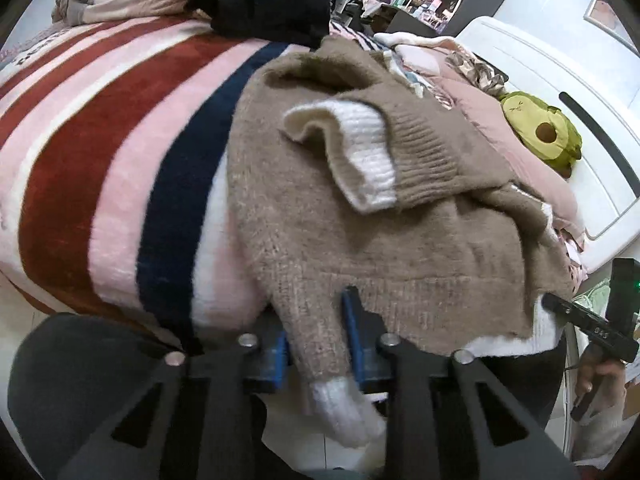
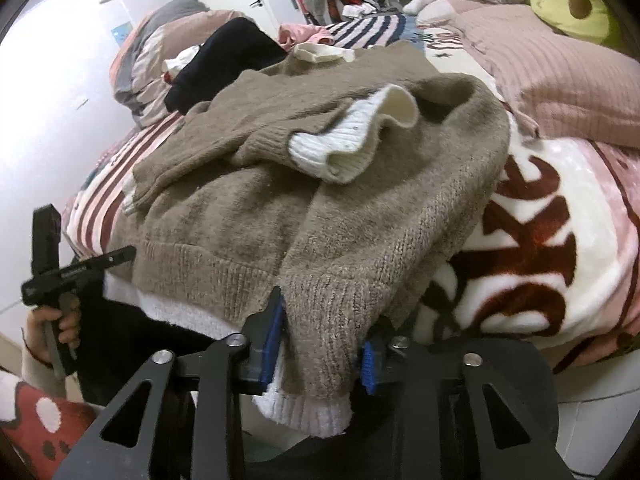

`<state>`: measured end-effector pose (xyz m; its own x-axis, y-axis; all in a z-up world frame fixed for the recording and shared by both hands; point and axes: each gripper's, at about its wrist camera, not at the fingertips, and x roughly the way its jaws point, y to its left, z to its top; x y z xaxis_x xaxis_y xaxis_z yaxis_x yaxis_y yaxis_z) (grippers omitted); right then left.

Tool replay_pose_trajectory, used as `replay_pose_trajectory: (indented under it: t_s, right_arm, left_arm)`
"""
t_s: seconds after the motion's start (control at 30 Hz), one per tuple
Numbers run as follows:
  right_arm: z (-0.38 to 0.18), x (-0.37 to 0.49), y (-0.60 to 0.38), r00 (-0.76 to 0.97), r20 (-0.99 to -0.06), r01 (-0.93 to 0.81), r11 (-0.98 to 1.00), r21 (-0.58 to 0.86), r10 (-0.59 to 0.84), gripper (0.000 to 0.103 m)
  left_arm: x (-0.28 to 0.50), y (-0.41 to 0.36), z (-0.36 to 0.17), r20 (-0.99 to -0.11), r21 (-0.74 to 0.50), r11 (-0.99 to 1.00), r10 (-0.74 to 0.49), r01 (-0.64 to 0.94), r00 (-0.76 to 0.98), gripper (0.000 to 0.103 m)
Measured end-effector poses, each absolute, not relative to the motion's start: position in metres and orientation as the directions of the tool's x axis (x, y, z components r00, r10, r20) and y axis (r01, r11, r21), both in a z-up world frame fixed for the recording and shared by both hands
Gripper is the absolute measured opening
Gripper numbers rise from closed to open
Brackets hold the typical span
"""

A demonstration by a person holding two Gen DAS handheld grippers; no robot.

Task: Fold small clothes
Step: 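Fold the hem toward the collar with the left tool while the right tool grips the hem, then open both tools and release the folded hem onto the sweater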

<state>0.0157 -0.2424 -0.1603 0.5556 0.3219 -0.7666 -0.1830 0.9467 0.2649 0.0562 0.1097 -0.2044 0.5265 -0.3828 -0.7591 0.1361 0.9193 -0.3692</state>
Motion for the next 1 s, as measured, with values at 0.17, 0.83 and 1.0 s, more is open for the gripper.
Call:
replay_pose_trajectory:
  t_s: [0.17,0.83,1.0]
  right_arm:
    - [-0.150,0.020,-0.240,0.585,-0.726,-0.215,0.933,0.289,0.361,0.010]
    - [-0.028,0.128,-0.270,0.773,-0.505,-0.301,0.923,0.239,0.383,0.006]
    - [-0.029,0.172,-0.287,0.778,-0.513,-0.275,0.931,0.242,0.363,0.006]
  left_arm:
    - [0.052,0.103,-0.177,-0.706,-0.373,0.907,-0.415,0.196,0.574,0.011]
    - [0.167,0.076,-0.033,-0.493,-0.240,0.922,-0.385,0.304,0.780,0.011]
    - [0.220,0.065,-0.027,-0.498,-0.214,0.934,-0.357,0.287,0.790,0.011]
